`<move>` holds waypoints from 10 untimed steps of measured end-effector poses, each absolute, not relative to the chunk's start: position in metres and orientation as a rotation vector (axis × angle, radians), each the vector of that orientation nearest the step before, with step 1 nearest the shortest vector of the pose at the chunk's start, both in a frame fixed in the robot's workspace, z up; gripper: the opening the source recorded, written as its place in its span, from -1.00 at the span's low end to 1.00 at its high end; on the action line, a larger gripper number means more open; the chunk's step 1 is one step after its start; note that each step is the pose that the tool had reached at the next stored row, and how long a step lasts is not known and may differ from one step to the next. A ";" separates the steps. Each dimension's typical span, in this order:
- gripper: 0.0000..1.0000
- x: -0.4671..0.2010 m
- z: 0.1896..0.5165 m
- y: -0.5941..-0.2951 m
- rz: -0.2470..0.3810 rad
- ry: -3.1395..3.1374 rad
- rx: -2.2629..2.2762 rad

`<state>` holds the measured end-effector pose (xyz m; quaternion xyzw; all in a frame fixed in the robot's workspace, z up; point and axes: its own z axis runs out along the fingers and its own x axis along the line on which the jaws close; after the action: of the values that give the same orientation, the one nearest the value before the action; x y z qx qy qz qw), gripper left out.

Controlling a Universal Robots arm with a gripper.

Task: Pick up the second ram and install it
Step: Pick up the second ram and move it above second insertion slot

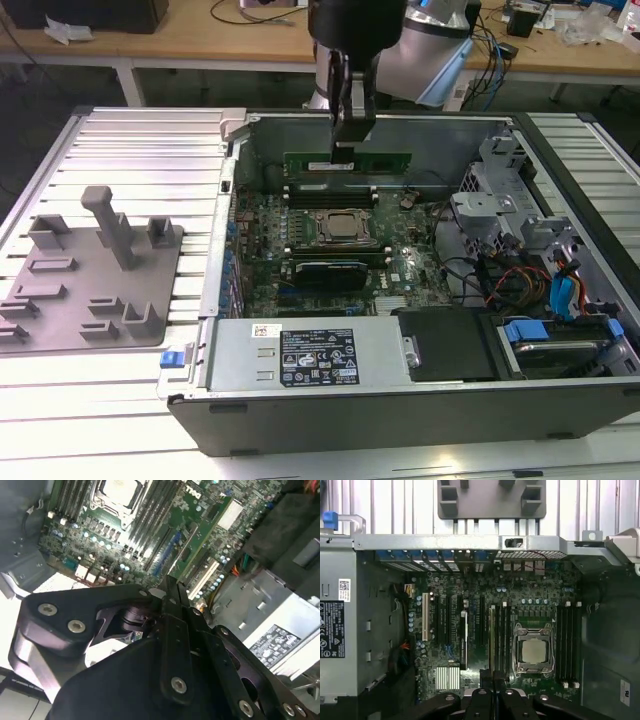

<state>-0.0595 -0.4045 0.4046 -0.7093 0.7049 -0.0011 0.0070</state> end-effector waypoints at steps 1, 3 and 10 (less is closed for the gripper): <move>-0.80 -0.059 0.400 -0.397 -0.003 2.205 -2.218; -0.80 -0.059 0.392 -0.390 -0.003 2.205 -2.218; -0.80 -0.058 0.368 -0.379 -0.002 2.205 -2.219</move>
<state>-0.0577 -0.3792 0.3676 -0.7093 0.7049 -0.0008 0.0068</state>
